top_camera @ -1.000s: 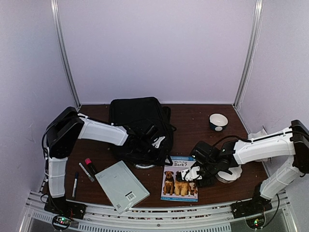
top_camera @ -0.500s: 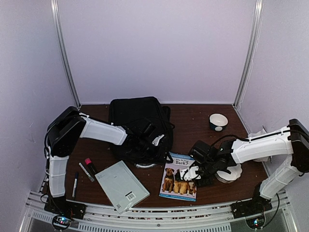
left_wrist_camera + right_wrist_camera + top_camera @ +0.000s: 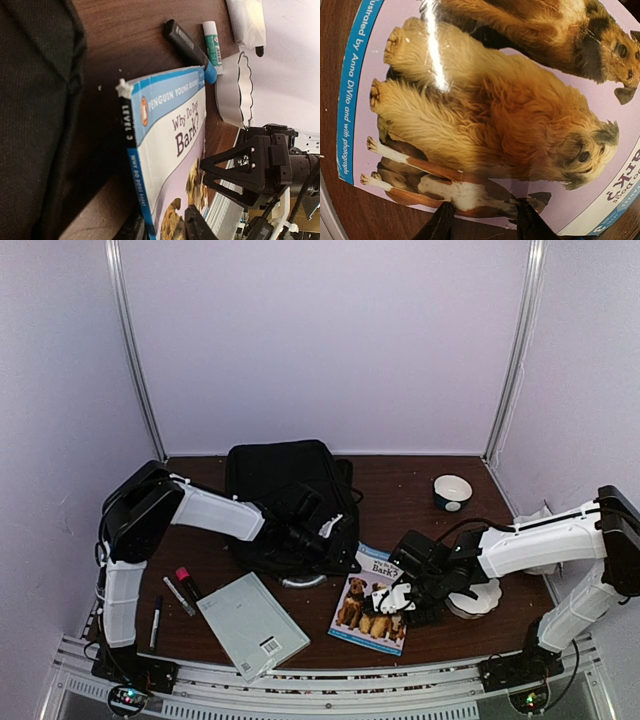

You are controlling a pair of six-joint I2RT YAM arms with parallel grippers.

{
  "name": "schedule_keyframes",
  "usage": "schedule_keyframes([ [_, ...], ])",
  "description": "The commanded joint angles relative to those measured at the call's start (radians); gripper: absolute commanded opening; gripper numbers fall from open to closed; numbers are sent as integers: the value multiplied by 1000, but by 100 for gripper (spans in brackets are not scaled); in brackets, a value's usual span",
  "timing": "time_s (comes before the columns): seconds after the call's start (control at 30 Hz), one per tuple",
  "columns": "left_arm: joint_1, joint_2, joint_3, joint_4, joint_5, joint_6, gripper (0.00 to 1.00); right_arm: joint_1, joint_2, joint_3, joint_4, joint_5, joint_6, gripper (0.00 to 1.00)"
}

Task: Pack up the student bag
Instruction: Pick up the book at the center of the board, then pass from the left arm to the right

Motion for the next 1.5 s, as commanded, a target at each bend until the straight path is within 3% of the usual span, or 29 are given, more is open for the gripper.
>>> schedule_keyframes([
  [0.0,-27,17,29,57,84,-3,27,6,85,-51,27,41,1,43],
  [0.4,-27,-33,-6,36,72,6,0,5,76,-46,25,47,12,43],
  [0.53,-20,-105,-35,5,42,41,0,3,-12,-21,-15,69,30,44],
  [0.7,-3,-214,5,-145,-28,173,0,-50,-164,99,-189,32,41,53],
  [0.87,49,-311,32,-233,-96,275,0,-259,-313,232,-236,-159,117,69],
  [1.07,124,-430,26,-190,-133,303,0,-533,-283,354,-176,-530,319,78],
  [1.13,141,-454,33,-169,-137,304,0,-564,-258,375,-141,-608,373,82],
  [1.23,159,-496,28,-97,-149,287,0,-581,-246,382,-58,-717,453,99],
  [1.47,182,-549,48,12,-145,252,0,-579,-156,375,229,-854,740,100],
])
